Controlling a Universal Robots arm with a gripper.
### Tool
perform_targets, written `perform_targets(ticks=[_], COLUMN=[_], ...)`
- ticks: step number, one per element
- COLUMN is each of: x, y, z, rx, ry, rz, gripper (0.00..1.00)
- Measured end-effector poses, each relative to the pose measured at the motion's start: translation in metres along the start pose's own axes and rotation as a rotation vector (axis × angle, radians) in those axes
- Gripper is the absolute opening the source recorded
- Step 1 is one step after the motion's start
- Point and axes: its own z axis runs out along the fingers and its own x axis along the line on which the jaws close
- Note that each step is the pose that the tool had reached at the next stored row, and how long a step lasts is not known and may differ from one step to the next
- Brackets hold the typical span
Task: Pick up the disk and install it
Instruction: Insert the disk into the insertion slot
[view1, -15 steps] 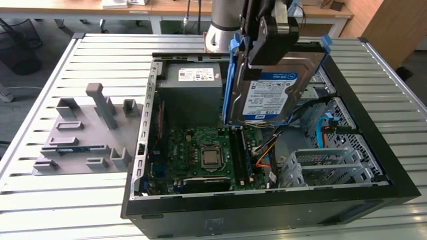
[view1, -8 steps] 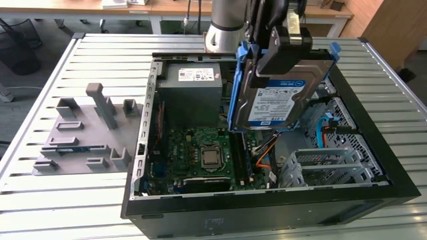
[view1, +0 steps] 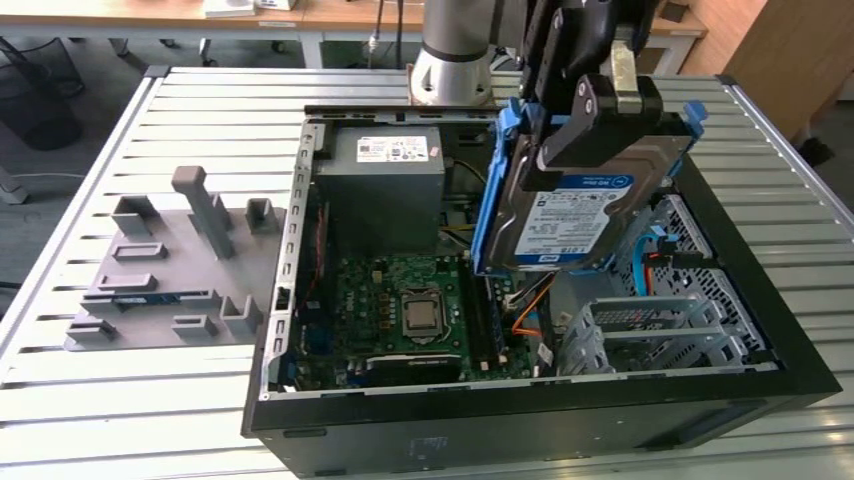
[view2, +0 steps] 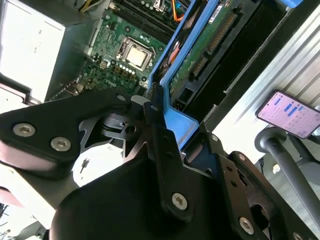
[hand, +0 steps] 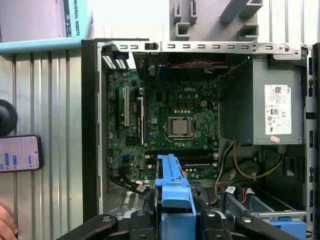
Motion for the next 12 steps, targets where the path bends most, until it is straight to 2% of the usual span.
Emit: perform_targets(ticks=[4,7,12], x=[0.0104,0.0138,0.0155], y=[-0.0006,-0.0025,-0.014], z=[0.0011,0.0018,0.0033], rx=[0.0,0.0,0.0], ry=[0.0001,0.0006,0.0007], rz=[0.0,0.0,0.0], gripper=[0.36,0.36,0.36])
